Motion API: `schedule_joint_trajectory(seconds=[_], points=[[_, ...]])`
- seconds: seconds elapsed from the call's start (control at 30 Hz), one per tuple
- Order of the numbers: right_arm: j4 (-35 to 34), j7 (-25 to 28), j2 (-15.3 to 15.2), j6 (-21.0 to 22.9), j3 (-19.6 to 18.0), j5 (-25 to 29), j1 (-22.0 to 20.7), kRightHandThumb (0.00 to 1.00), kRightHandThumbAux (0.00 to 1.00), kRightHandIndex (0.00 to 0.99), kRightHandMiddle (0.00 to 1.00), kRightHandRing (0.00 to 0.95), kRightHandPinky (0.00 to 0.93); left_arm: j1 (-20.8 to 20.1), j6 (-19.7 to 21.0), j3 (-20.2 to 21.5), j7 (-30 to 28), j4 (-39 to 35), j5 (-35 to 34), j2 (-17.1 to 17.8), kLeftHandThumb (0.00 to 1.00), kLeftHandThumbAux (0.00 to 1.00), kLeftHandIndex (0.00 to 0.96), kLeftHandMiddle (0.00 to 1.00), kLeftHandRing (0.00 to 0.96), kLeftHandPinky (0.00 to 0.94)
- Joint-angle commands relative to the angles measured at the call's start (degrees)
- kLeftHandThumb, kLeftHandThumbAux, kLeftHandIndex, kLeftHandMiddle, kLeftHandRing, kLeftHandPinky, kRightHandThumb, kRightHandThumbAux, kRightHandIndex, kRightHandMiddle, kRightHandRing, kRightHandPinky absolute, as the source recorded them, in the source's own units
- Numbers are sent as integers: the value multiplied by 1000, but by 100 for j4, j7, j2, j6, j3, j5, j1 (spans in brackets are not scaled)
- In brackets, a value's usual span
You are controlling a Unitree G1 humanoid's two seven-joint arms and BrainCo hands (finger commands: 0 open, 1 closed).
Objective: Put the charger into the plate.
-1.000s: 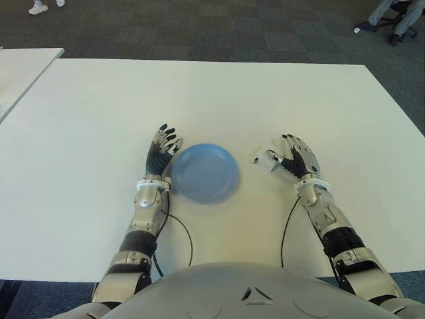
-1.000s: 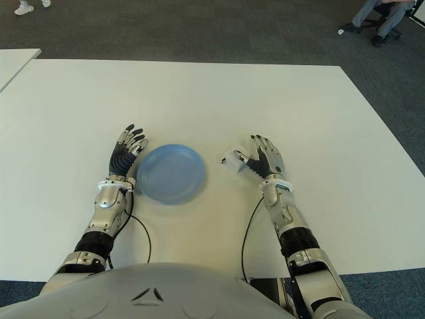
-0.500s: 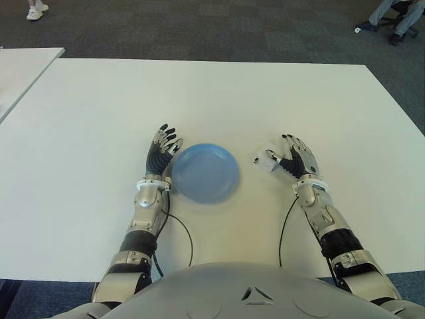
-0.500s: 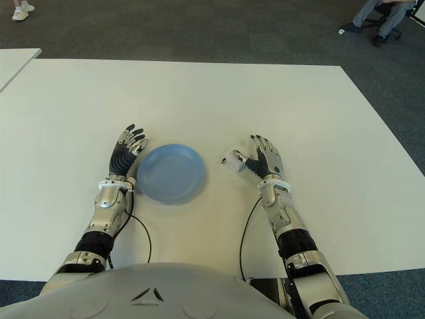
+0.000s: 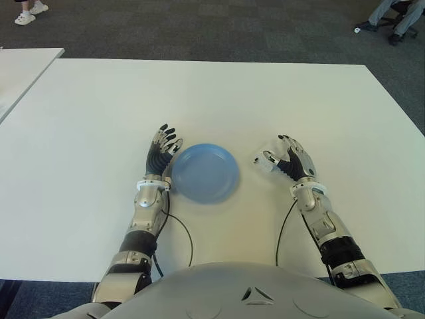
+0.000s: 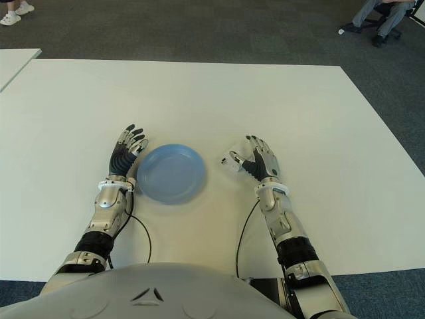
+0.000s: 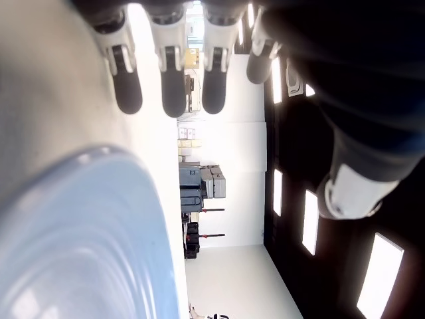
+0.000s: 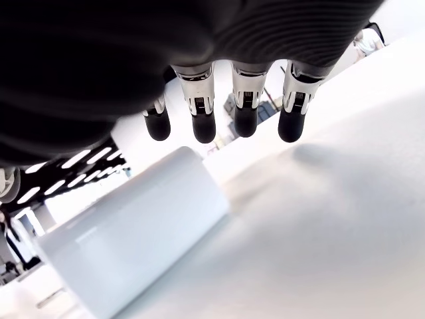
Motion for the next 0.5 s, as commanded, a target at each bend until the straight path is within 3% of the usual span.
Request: schedule_joint_trajectory(seconds=[0.03, 0.5], points=[[-175, 138, 19, -77, -5, 105, 134, 260, 214, 0, 0, 0, 0, 218, 278, 5, 58, 207, 33, -32, 0, 556, 102, 182, 196, 215], [-445, 312, -26, -102, 80, -1, 287, 289, 204, 0, 0, 0, 0, 211, 299, 10, 33, 201, 13, -33, 0, 582, 109, 189, 199, 223]])
